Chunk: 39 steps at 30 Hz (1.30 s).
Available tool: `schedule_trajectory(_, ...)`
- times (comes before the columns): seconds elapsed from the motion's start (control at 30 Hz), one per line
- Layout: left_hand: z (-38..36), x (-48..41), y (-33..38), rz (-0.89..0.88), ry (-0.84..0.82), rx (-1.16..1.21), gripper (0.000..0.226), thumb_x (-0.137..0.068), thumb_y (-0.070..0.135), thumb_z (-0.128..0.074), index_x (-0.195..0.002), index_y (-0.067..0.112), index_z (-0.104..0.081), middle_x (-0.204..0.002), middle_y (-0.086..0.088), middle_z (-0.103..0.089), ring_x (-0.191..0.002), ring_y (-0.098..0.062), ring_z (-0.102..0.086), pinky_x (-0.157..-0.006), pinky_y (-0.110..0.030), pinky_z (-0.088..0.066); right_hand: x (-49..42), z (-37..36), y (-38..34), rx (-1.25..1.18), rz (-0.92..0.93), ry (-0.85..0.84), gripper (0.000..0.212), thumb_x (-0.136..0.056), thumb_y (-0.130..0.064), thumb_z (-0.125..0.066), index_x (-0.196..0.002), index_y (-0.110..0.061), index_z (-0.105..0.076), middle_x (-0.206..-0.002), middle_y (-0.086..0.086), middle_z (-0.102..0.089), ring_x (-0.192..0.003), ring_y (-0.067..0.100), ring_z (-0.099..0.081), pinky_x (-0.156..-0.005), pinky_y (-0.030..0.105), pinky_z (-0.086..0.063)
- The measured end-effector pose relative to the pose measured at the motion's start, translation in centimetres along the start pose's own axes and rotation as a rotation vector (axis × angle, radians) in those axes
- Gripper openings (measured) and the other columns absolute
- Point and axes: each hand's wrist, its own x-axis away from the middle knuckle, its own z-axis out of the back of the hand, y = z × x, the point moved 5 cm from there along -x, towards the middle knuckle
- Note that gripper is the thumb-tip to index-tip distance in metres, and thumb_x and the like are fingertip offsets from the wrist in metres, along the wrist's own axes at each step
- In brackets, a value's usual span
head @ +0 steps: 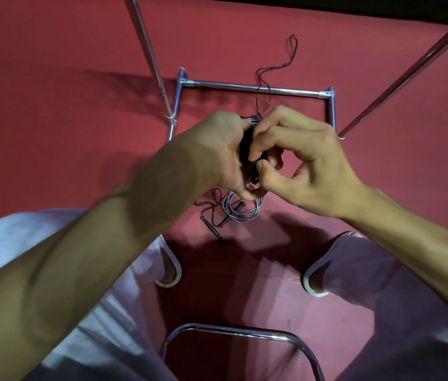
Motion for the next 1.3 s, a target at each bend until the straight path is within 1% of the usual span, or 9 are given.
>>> schedule_trajectory(0.2, 0.4, -0.6, 0.3, -0.035, 0.036, 0.138, 0.041, -0.108, 0.029, -0.034, -0.074, 0.016, -0.053, -0.059, -0.003, -0.053, -0.048, -0.018, -0.055, -0.068, -0.027, -0.038, 0.0, -0.3, -0.5, 0.071, 0.084, 0.039, 0.011, -0.083, 0.011, -0.067, -0.089, 0.005, -0.073, -0.091, 0.013, -0.065, -0.081, 0.002, -0.054, -0.077, 0.018, -0.042)
schedule_trajectory(0.4, 0.3, 0.5, 1.0, -0.117, 0.039, 0.126, 0.036, -0.1, 0.015, -0.032, -0.067, 0.015, -0.046, -0.051, -0.005, -0.047, -0.05, -0.018, -0.043, -0.067, -0.027, -0.032, 0.3, 0.1, -0.7, 0.039, 0.007, 0.043, 0.042, -0.086, 0.01, -0.063, -0.125, 0.007, -0.048, -0.087, 0.009, -0.065, -0.074, 0.023, -0.061, -0.075, 0.036, -0.052)
schedule_trajectory(0.63, 0.5, 0.4, 1.2, -0.085, 0.028, 0.146, 0.043, -0.107, 0.023, -0.029, -0.073, 0.012, -0.052, -0.054, -0.008, -0.054, -0.038, -0.019, -0.051, -0.071, -0.032, -0.04, 0.7, -0.1, -0.3, -0.09, -0.038, 0.131, 0.031, -0.09, 0.012, -0.062, -0.111, 0.001, -0.044, -0.085, 0.013, -0.064, -0.077, 0.03, -0.06, -0.076, 0.045, -0.05)
schedule_trajectory(0.77, 0.8, 0.0, 1.0, -0.05, 0.075, 0.193, 0.035, -0.107, 0.021, -0.033, -0.078, 0.013, -0.051, -0.066, -0.006, -0.053, -0.058, -0.02, -0.049, -0.064, -0.03, -0.044, 0.7, 0.2, -0.5, 0.144, 0.126, 0.113, 0.008, -0.093, 0.005, -0.065, -0.098, 0.009, -0.061, -0.09, 0.013, -0.065, -0.08, 0.035, -0.057, -0.075, 0.046, -0.048)
schedule_trajectory(0.83, 1.2, -0.3, 0.8, -0.03, 0.106, 0.196, 0.033, -0.108, 0.021, -0.032, -0.08, 0.015, -0.05, -0.076, -0.006, -0.051, -0.069, -0.02, -0.044, -0.074, -0.034, -0.04, 0.8, -0.1, -0.6, 0.224, 0.207, 0.07, 0.004, -0.093, 0.004, -0.065, -0.091, 0.008, -0.066, -0.087, 0.014, -0.065, -0.078, 0.037, -0.055, -0.075, 0.046, -0.047)
schedule_trajectory(0.97, 1.6, -0.2, 0.5, -0.008, 0.105, 0.215, 0.034, -0.106, 0.017, -0.031, -0.076, 0.014, -0.046, -0.063, -0.006, -0.046, -0.064, -0.02, -0.037, -0.066, -0.032, -0.033, 0.8, -0.5, -0.2, 0.156, 0.121, 0.052, 0.006, -0.094, 0.002, -0.066, -0.097, 0.006, -0.065, -0.092, 0.007, -0.066, -0.082, 0.031, -0.06, -0.076, 0.045, -0.05)
schedule_trajectory(1.07, 1.6, 0.0, 0.8, -0.036, 0.105, 0.232, 0.033, -0.106, 0.016, -0.031, -0.076, 0.013, -0.045, -0.057, -0.006, -0.046, -0.061, -0.021, -0.037, -0.065, -0.033, -0.035, 0.9, -0.5, 0.0, 0.01, -0.002, 0.116, 0.014, -0.091, 0.007, -0.067, -0.102, 0.007, -0.058, -0.09, 0.007, -0.066, -0.084, 0.028, -0.066, -0.078, 0.049, -0.054)
schedule_trajectory(1.2, 1.6, -0.7, 1.3, -0.057, 0.14, 0.31, 0.022, -0.102, 0.013, -0.028, -0.092, 0.018, -0.046, -0.075, -0.007, -0.049, -0.065, -0.022, -0.043, -0.077, -0.032, -0.035, 0.7, -0.3, 0.1, -0.151, -0.115, 0.149, 0.043, -0.087, 0.015, -0.064, -0.124, 0.001, -0.046, -0.086, 0.012, -0.069, -0.082, 0.029, -0.069, -0.087, 0.045, -0.058)
schedule_trajectory(1.3, 1.6, -1.1, 1.2, -0.064, 0.102, 0.29, 0.031, -0.103, 0.013, -0.025, -0.079, 0.015, -0.044, -0.059, -0.008, -0.054, -0.054, -0.026, -0.059, -0.069, -0.035, -0.042, 0.6, 0.1, 0.2, -0.122, -0.114, 0.142, 0.061, -0.085, 0.013, -0.066, -0.136, -0.01, -0.042, -0.097, 0.01, -0.063, -0.077, 0.028, -0.065, -0.077, 0.044, -0.059)
